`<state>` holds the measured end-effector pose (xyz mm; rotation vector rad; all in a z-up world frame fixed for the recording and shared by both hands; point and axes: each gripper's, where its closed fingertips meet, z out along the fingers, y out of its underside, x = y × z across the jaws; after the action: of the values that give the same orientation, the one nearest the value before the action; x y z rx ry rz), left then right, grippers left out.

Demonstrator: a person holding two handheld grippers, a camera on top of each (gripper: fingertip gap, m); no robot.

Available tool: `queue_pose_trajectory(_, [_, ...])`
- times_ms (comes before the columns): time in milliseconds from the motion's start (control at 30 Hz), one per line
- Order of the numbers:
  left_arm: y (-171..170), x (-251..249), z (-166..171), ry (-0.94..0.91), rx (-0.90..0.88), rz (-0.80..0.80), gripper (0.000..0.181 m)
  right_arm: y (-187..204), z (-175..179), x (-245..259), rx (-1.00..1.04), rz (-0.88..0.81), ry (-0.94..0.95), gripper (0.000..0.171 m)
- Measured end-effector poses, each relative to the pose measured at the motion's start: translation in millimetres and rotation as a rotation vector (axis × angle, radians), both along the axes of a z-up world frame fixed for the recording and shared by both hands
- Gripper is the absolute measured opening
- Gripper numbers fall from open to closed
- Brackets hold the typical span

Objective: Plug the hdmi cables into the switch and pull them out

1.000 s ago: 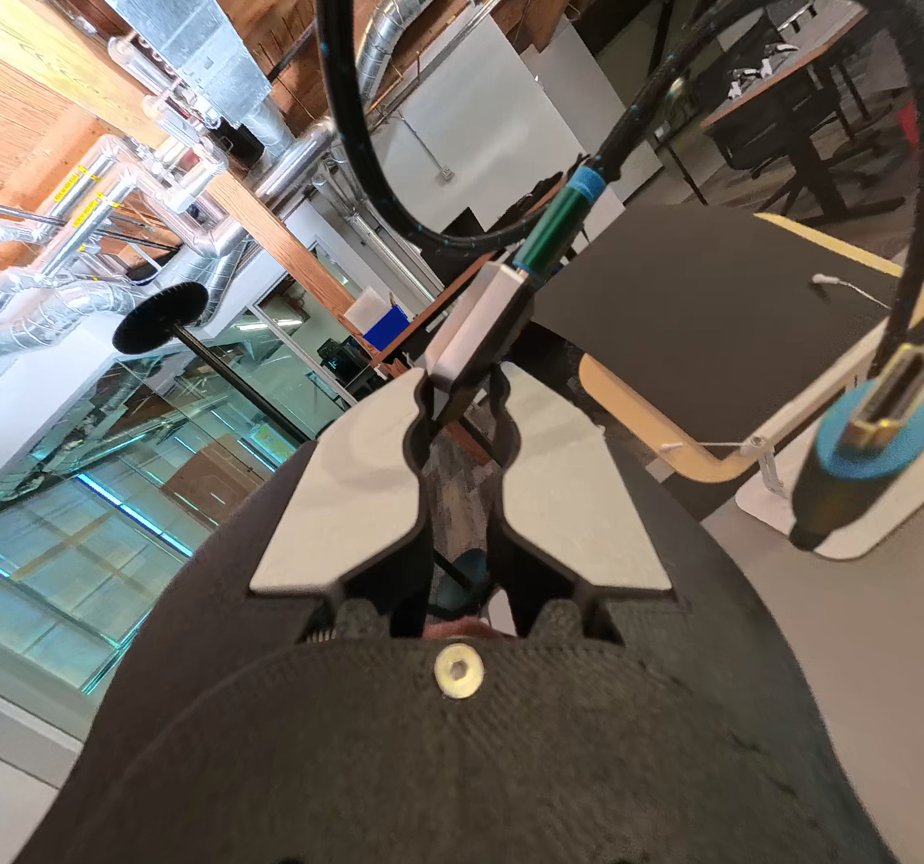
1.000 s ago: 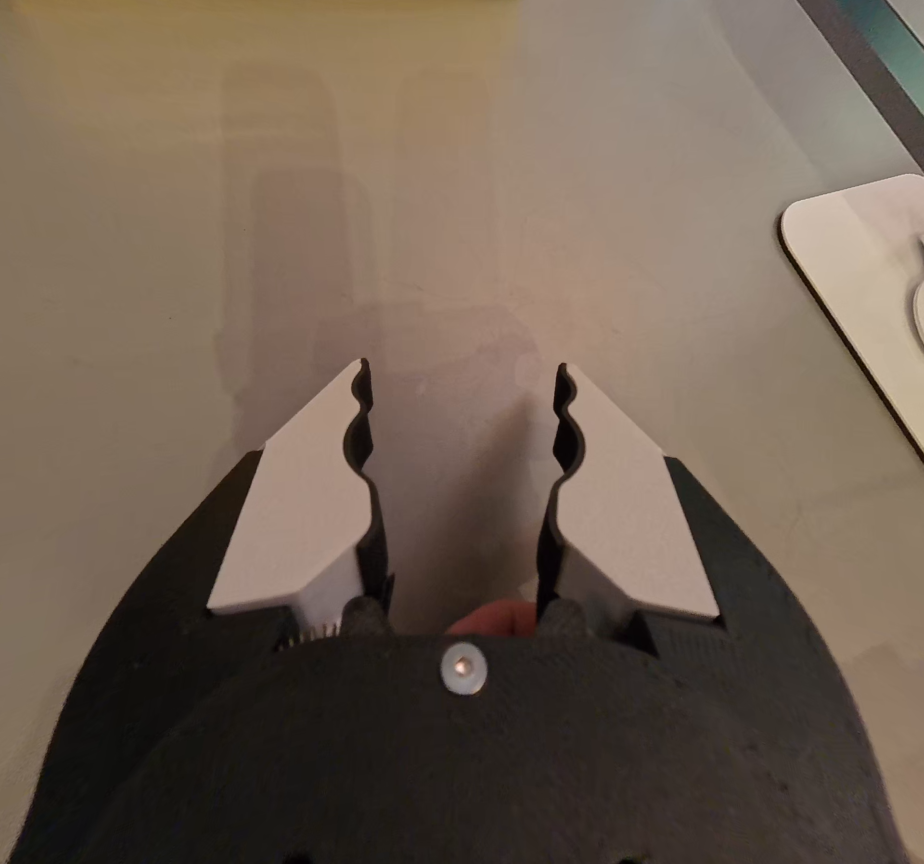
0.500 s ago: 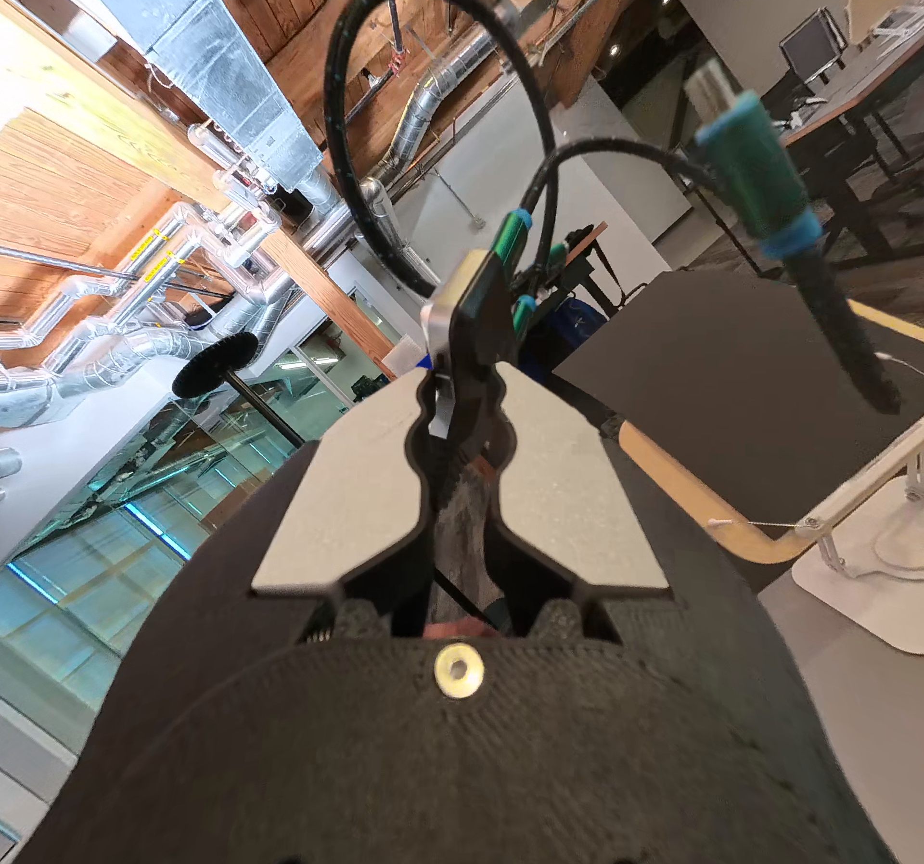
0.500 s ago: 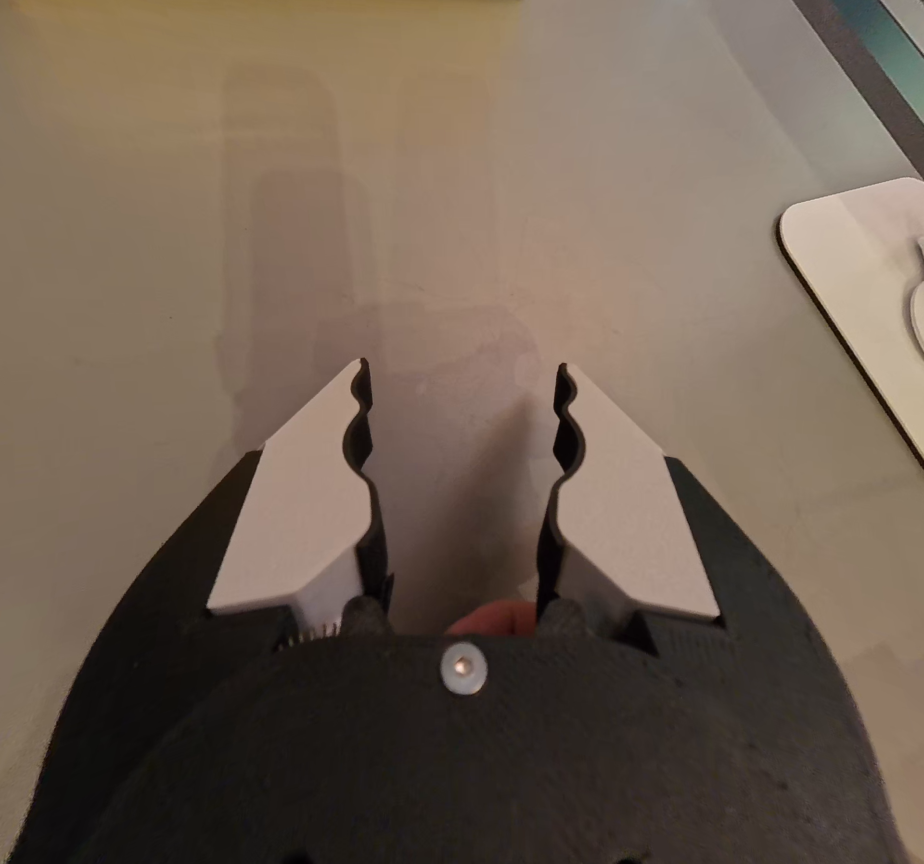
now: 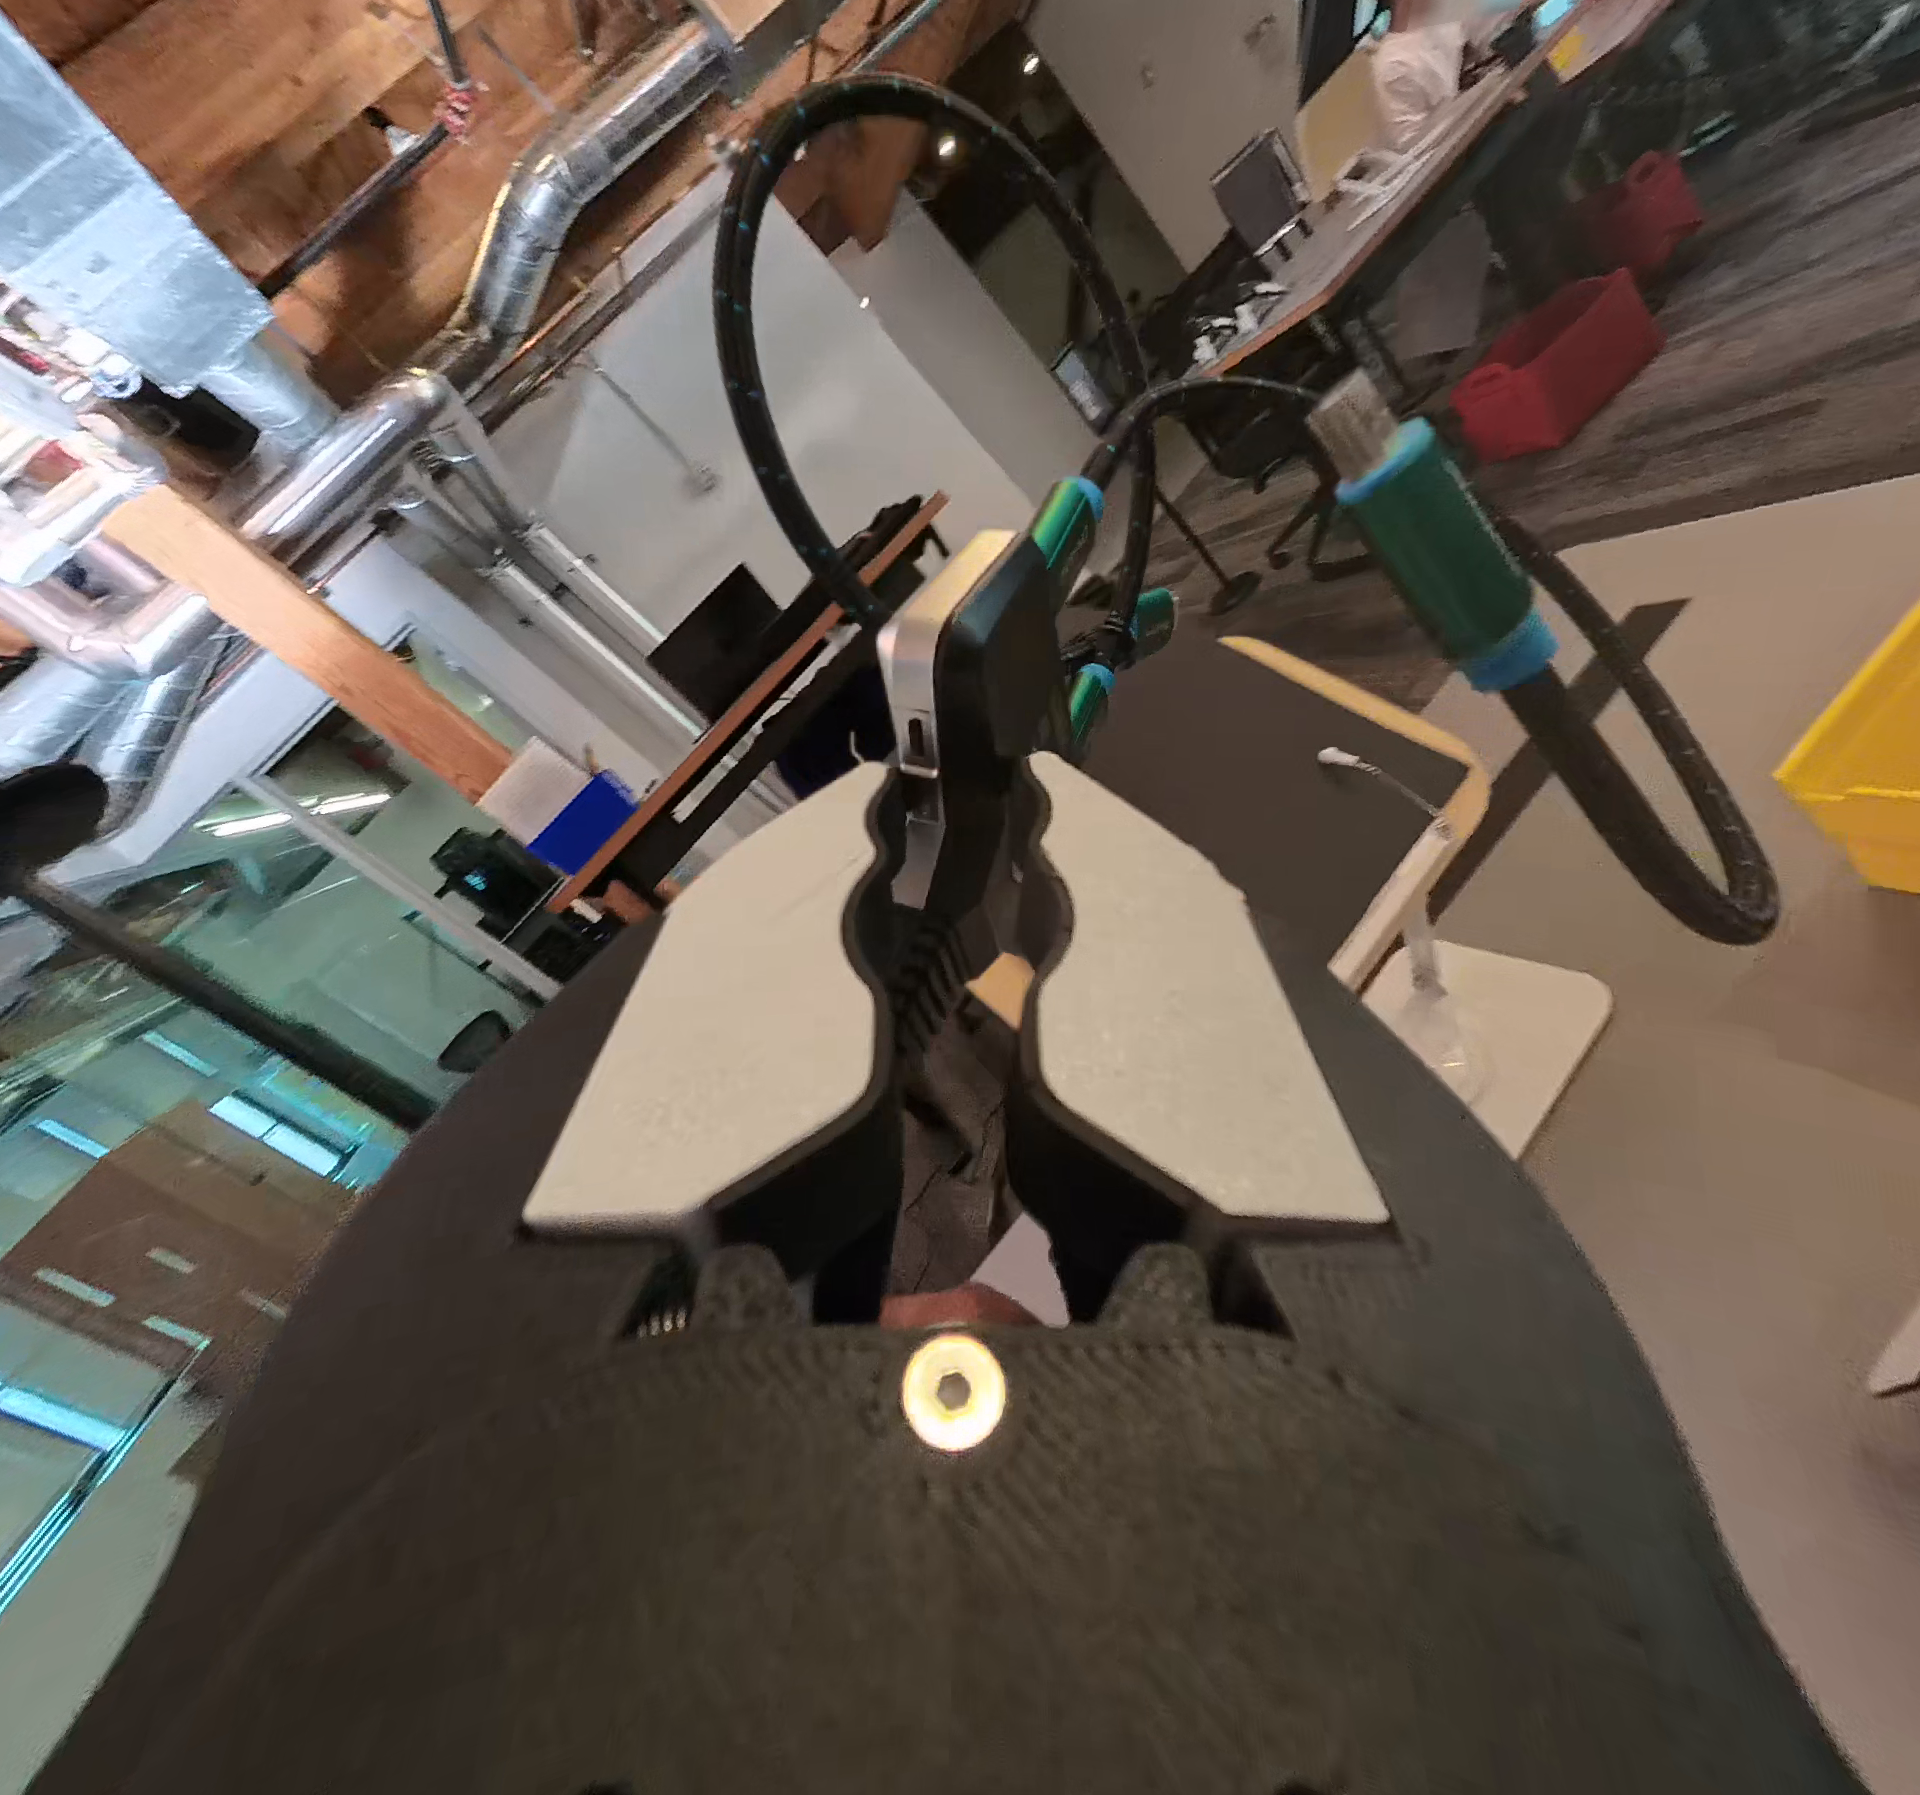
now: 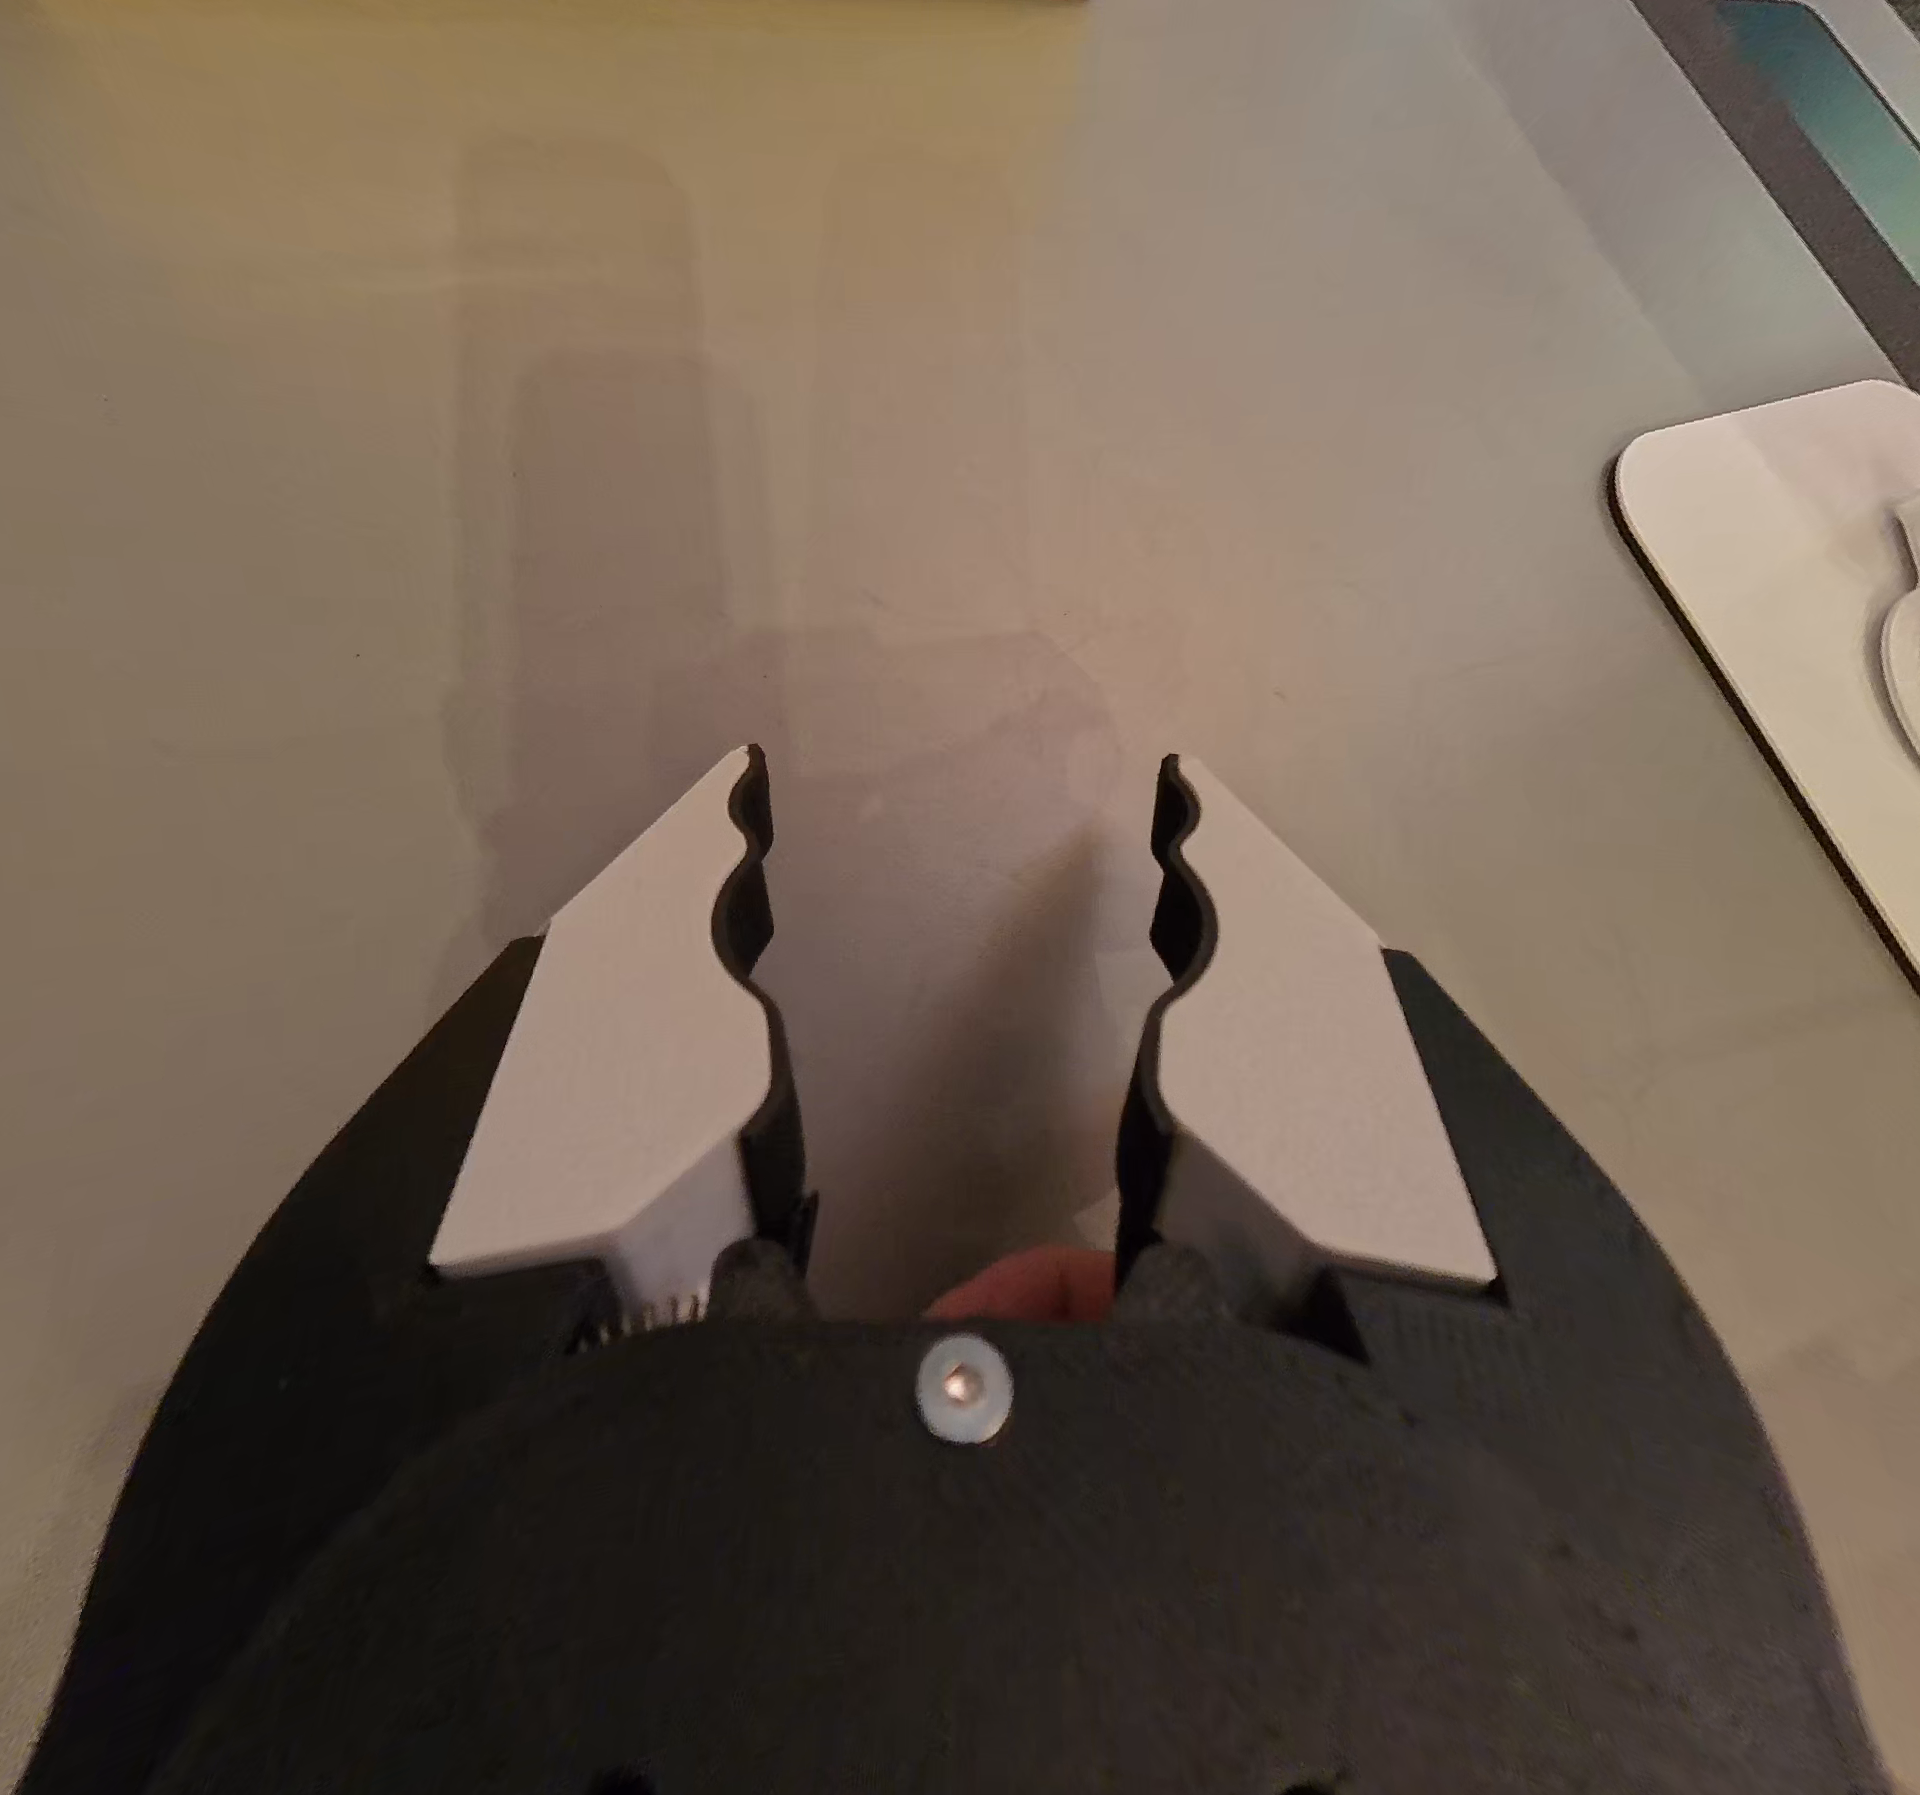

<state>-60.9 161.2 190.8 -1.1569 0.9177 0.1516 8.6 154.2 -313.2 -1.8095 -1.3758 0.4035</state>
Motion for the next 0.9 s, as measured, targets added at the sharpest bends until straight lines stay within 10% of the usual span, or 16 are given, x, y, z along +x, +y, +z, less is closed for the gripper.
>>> queue_pose_trajectory(567, [-21, 77, 55, 0.011, 0.041, -0.143, 0.019, -1, 2, 0, -0.001, 0.009, 0.010, 0.074])
queue_pose_trajectory(900, [5, 70, -89, 0.023, -0.232, -0.149, 0.018, 8, 42, 11, -0.042, -0.048, 0.307, 0.070])
